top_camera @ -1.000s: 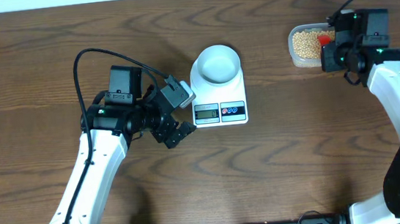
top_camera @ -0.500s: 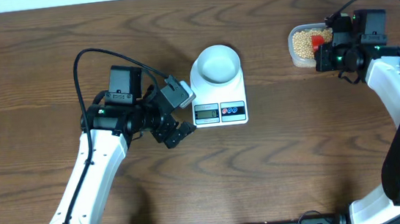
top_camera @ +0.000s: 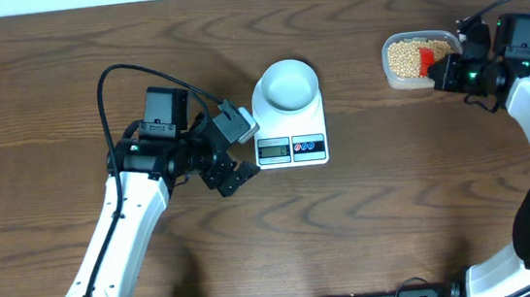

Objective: Scoop item into bowl and weigh 50g on scale
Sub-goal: 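Drag the scoop through the soybeans with the right gripper to fill it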

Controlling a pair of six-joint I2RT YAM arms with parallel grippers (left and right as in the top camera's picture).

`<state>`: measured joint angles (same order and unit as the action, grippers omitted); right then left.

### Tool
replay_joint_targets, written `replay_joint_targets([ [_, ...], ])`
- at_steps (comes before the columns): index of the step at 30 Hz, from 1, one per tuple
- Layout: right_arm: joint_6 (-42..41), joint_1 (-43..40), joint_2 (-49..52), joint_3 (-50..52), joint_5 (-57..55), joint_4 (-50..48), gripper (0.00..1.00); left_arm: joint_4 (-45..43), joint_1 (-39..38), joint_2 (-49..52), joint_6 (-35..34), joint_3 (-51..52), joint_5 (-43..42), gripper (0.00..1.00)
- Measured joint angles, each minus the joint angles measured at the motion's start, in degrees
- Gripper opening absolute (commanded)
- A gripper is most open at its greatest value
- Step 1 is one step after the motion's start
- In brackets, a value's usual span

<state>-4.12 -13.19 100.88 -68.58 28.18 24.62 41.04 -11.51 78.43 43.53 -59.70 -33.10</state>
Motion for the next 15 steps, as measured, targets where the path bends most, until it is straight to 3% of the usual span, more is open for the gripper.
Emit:
replay_joint_targets([
  [15,-3.5,-2.3,0.5,0.0,4.1,0.4,0.01,0.0,0.0,0.0,0.0,0.0,0.0,0.95],
])
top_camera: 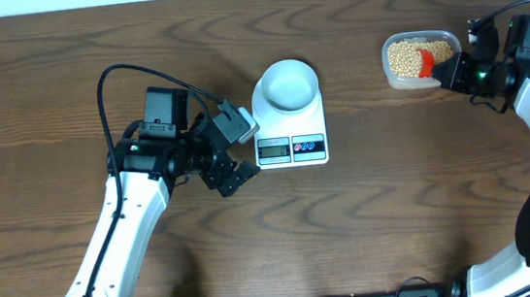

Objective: Scoop item into bowl and weigh 50g on scale
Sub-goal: 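Drag the scoop through the soybeans with the right gripper to fill it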

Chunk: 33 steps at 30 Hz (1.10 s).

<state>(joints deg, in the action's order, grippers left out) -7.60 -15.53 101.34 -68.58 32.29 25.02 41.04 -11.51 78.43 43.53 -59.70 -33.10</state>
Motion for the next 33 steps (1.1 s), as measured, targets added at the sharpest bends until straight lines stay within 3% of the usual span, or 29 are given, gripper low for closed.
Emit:
replay_joint_targets([
  [33,-5.2,-7.3,5.9,-0.4,12.6,-1.6,0.01,0.0,0.0,0.0,0.0,0.0,0.0,0.95],
])
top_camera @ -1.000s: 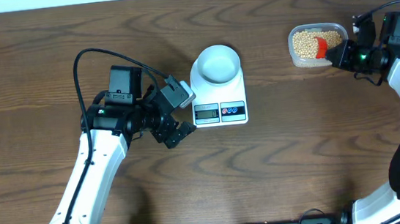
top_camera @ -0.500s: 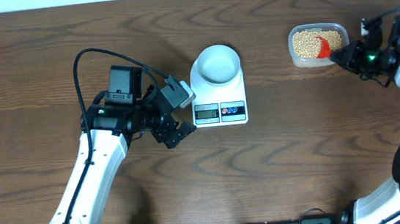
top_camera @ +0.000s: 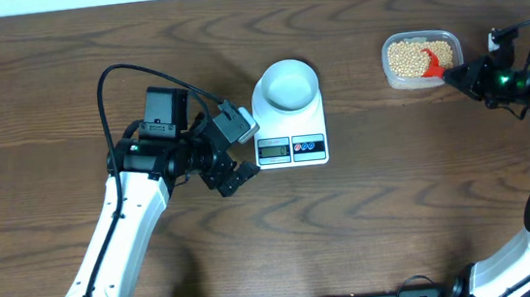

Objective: Scoop item into bowl and weigh 50g on scale
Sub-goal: 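Drag the scoop through the soybeans with the right gripper to fill it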

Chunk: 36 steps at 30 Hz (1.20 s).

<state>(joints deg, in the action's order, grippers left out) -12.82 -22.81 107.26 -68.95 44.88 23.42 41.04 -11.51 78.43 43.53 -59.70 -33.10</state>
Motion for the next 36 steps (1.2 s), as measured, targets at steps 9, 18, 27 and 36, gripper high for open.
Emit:
replay_joint_targets([
  [9,-1.1,0.2,2.0,0.0,2.7,-2.3,0.01,0.0,0.0,0.0,0.0,0.0,0.0,0.95],
  [18,-1.6,-1.5,2.9,0.0,7.9,-2.4,0.01,0.0,0.0,0.0,0.0,0.0,0.0,0.95],
  [27,-3.2,-1.9,3.0,0.0,9.2,-2.9,0.01,0.0,0.0,0.0,0.0,0.0,0.0,0.95],
  [36,-4.9,0.7,5.3,0.0,9.5,-4.7,0.01,0.0,0.0,0.0,0.0,0.0,0.0,0.95],
])
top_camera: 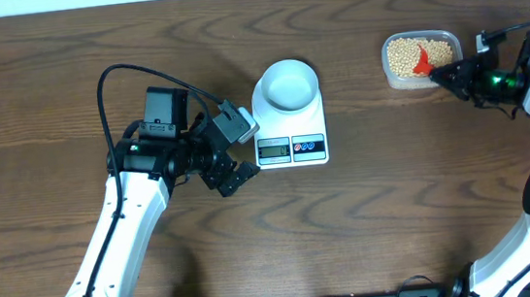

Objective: Scoop item into bowl and weigh 50g on scale
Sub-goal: 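Drag the scoop through the soybeans with the right gripper to fill it, then tilt the red scoop up with the right gripper, lifting beans out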

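A white bowl (288, 84) stands on the white scale (291, 138) at the table's middle, its display facing the front. At the back right, a clear container (419, 44) holds yellow beans. The red scoop (421, 60) lies tipped in the beans at the container's right side. My right gripper (441, 72) is at the container's lower right corner, shut on the scoop's handle. My left gripper (233, 177) hangs just left of the scale's front corner, open and holding nothing.
The left arm (126, 220) stretches from the front edge up to the scale's left side. The right arm comes in along the right edge. A pale strip borders the back of the wooden table.
My right gripper has moved a little left. The red scoop was at the container's lower right rim and now sits further in over the beans. The left arm has not moved.
My right gripper held the red scoop in the beans at the container's right side. At the two following moments it stood further right each time, with the scoop ending up at the rim. Now the scoop is back among the beans. The bowl, scale and left arm stayed put.
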Controlling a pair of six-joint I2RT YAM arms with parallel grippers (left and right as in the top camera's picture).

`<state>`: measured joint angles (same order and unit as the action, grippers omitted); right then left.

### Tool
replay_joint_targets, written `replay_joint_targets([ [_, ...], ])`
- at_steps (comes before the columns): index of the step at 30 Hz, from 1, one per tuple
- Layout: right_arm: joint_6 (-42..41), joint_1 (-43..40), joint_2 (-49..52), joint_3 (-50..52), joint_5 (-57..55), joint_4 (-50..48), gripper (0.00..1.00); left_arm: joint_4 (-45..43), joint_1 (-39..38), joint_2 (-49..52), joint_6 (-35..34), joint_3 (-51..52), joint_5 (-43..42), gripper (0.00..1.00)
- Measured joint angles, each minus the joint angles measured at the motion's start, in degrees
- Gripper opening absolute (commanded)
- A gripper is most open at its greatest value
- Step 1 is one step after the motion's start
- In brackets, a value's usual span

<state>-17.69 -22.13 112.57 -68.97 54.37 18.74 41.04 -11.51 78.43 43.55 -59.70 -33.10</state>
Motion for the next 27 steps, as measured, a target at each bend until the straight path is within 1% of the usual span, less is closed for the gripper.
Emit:
replay_joint_targets([
  [6,-0.3,-0.5,0.3,0.0,1.4,0.4,0.01,0.0,0.0,0.0,0.0,0.0,0.0,0.95],
  [15,-1.0,-3.6,1.1,0.0,3.8,1.6,0.01,0.0,0.0,0.0,0.0,0.0,0.0,0.95],
  [27,-0.8,-6.1,1.4,0.0,9.0,-0.6,0.01,0.0,0.0,0.0,0.0,0.0,0.0,0.95],
])
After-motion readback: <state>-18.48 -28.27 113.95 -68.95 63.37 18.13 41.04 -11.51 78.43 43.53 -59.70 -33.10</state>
